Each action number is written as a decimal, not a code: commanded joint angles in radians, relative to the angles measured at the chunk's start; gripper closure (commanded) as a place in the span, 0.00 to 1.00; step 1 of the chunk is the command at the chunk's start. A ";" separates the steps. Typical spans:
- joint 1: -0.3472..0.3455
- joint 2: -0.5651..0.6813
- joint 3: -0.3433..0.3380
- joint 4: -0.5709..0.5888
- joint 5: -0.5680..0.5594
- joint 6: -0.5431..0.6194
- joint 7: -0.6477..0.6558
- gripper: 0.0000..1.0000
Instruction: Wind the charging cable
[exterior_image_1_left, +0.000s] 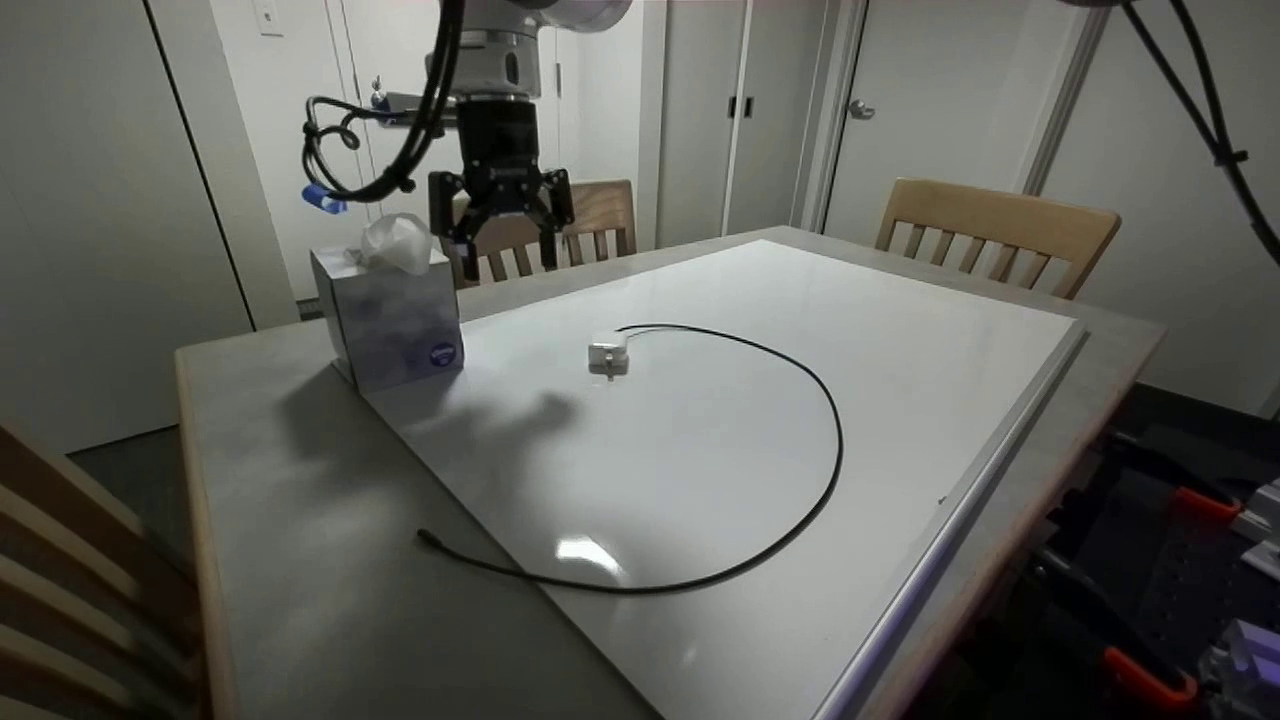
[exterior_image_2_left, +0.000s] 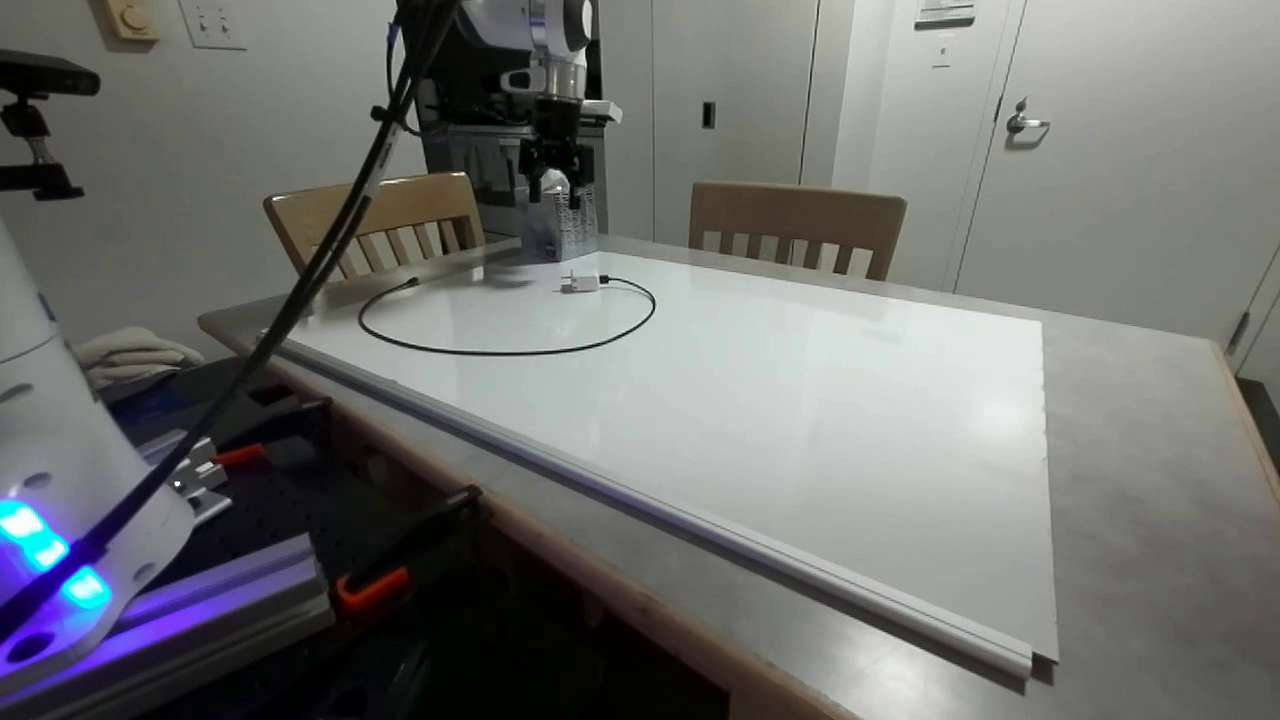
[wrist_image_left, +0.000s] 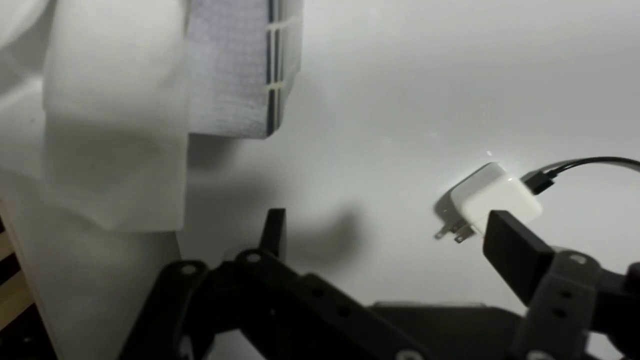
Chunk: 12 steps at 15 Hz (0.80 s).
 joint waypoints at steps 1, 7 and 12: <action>-0.005 0.073 0.100 0.043 -0.040 -0.073 0.000 0.00; 0.007 0.190 0.283 0.064 -0.203 -0.163 -0.007 0.00; 0.008 0.189 0.295 0.026 -0.228 -0.167 0.004 0.00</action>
